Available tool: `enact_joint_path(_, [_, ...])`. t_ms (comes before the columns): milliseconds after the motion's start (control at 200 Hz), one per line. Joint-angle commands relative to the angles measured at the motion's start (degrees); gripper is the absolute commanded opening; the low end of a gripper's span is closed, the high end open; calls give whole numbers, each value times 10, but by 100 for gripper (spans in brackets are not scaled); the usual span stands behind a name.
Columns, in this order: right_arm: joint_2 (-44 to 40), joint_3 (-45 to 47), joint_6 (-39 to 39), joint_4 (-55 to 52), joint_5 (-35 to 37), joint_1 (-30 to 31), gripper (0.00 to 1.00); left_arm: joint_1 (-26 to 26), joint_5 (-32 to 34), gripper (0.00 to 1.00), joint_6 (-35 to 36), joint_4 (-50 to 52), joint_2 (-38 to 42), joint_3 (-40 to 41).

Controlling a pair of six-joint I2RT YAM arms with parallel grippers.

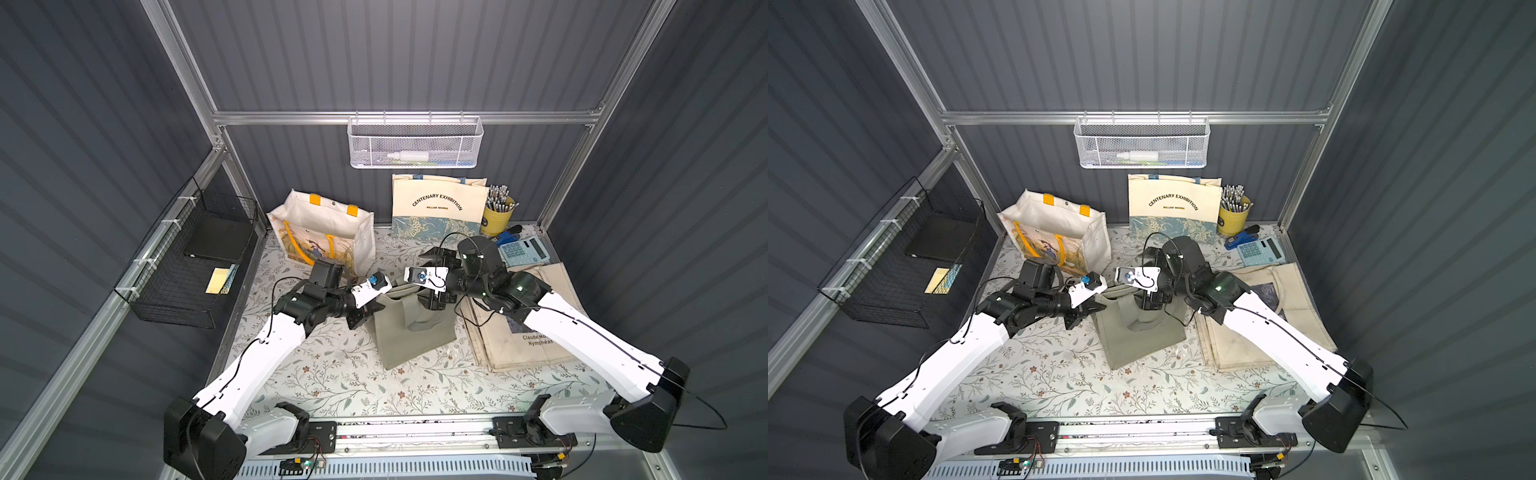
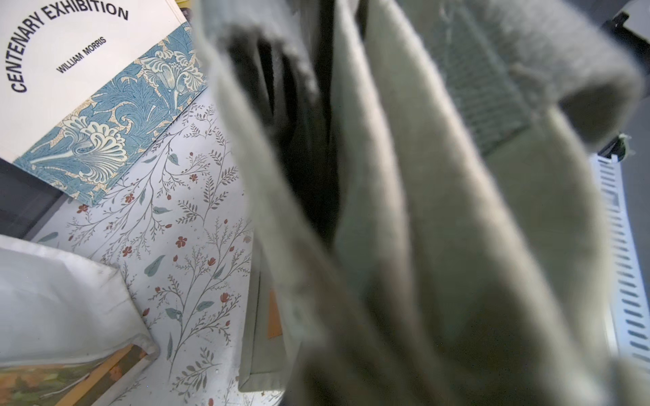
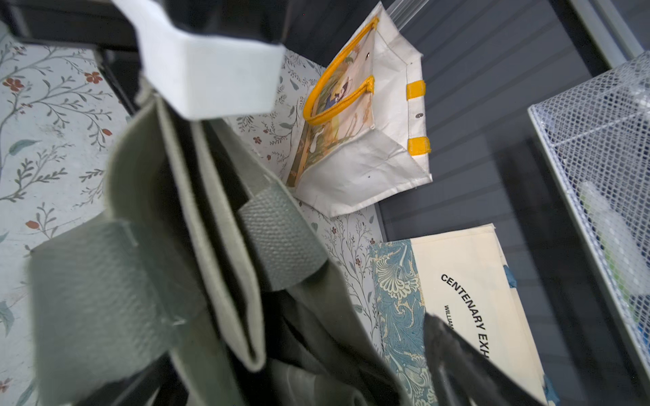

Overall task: Put away the canvas bag
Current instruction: Press the canvas bag.

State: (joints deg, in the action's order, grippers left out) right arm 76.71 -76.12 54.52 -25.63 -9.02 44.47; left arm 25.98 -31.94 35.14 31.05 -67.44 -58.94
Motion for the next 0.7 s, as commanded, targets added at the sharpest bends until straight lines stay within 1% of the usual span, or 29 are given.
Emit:
enact_joint_path(0, [13,-32,16,-44,-2,2,99,9,33,0,48,11,30,-13])
enact_joint_path(85, [22,-46,16,-71,-1,1,99,10,38,0,64,6,42,-9])
enact_joint_path(165, [21,-48,17,-75,6,1,99,12,40,0,88,9,48,-9])
enact_joint_path(290, [33,-69,23,-108,-8,-3,99,14,46,0,126,21,48,-10])
enact_joint_path(325, [39,-79,21,-120,-16,-6,98,14,47,0,132,24,45,-12])
enact_joint_path(365, [46,-90,21,-137,-25,-8,95,14,41,0,141,26,45,-11])
enact_joint_path(405, [53,-100,21,-151,-33,-10,89,15,30,0,161,28,48,-8])
enact_joint_path(435, [58,-107,22,-162,-40,-13,82,14,22,0,179,27,53,-2])
enact_joint_path(490, [67,-115,21,-181,-51,-20,69,14,20,0,172,0,63,13])
enact_joint_path(536, [72,-122,21,-198,-52,-24,60,14,14,0,172,-4,69,18])
enact_joint_path(571, [75,-125,18,-206,-51,-26,55,15,13,0,172,-4,69,19])
enact_joint_path(591, [75,-124,17,-209,-73,-28,54,14,15,0,174,-3,68,18])
enact_joint_path(666, [70,-120,12,-212,-83,-33,46,14,18,0,180,3,65,19])
enact_joint_path(696, [68,-117,11,-212,-86,-34,40,14,19,0,178,3,65,18])
